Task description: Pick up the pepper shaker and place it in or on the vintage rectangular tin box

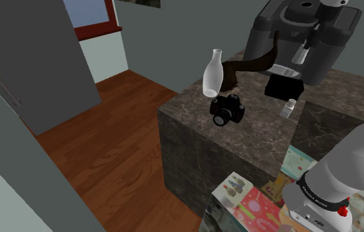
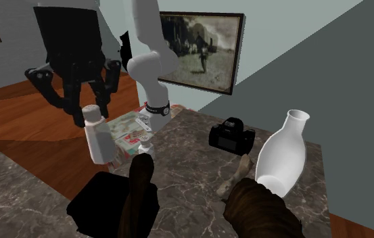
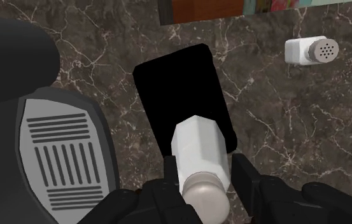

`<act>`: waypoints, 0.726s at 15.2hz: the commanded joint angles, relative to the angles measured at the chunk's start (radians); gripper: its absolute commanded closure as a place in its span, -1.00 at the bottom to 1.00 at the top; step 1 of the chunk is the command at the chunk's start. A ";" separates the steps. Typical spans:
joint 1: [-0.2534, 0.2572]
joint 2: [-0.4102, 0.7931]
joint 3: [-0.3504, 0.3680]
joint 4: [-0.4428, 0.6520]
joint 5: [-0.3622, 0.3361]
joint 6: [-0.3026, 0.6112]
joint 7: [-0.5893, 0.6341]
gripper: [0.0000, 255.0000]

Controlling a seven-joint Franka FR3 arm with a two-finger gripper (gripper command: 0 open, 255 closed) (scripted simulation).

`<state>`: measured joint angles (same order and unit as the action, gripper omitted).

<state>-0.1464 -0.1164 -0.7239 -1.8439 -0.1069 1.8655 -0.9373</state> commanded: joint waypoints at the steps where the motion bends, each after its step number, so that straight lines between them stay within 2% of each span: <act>1: -0.008 0.065 -0.031 0.048 0.048 0.006 -0.056 1.00; 11: -0.013 0.075 -0.034 -0.078 0.053 0.139 -0.057 1.00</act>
<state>-0.1590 -0.0464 -0.7563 -1.9125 -0.0580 1.9911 -0.9919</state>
